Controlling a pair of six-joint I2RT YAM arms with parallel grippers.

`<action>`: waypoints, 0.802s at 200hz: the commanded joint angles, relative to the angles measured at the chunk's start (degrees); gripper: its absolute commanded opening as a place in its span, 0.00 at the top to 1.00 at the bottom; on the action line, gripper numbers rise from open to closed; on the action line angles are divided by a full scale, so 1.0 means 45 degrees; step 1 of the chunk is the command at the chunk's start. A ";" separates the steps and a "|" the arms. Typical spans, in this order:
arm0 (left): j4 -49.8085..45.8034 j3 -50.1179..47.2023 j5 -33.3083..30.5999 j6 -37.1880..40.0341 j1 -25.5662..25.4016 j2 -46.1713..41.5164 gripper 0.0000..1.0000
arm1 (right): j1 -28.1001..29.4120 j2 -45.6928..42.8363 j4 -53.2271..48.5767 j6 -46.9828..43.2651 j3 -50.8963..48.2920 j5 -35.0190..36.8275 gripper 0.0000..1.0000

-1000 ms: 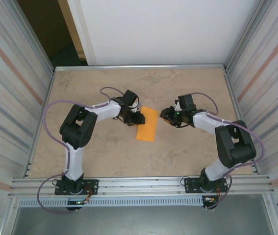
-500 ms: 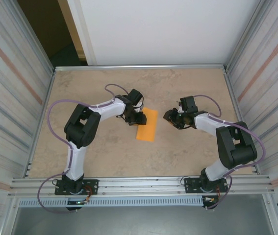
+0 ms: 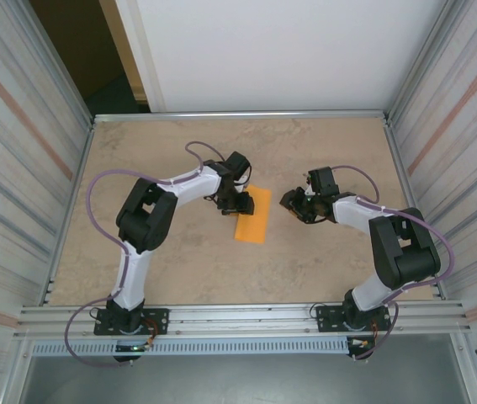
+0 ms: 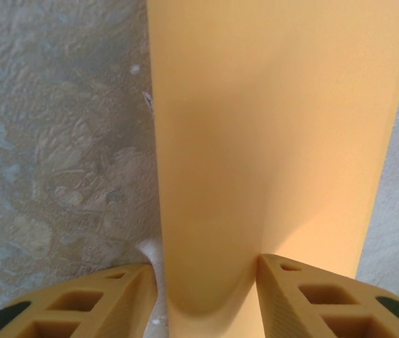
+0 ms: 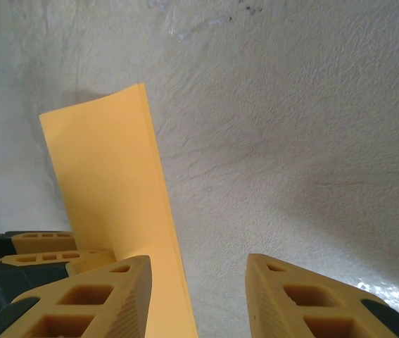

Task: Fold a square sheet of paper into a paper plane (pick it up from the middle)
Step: Hold the square sheet of paper at the center of the table.

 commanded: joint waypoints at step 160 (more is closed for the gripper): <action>-0.0891 -0.0742 -0.0933 -0.0059 -0.0557 0.3321 0.52 | 0.0857 0.1148 0.1086 -0.0070 0.0347 -0.1541 0.68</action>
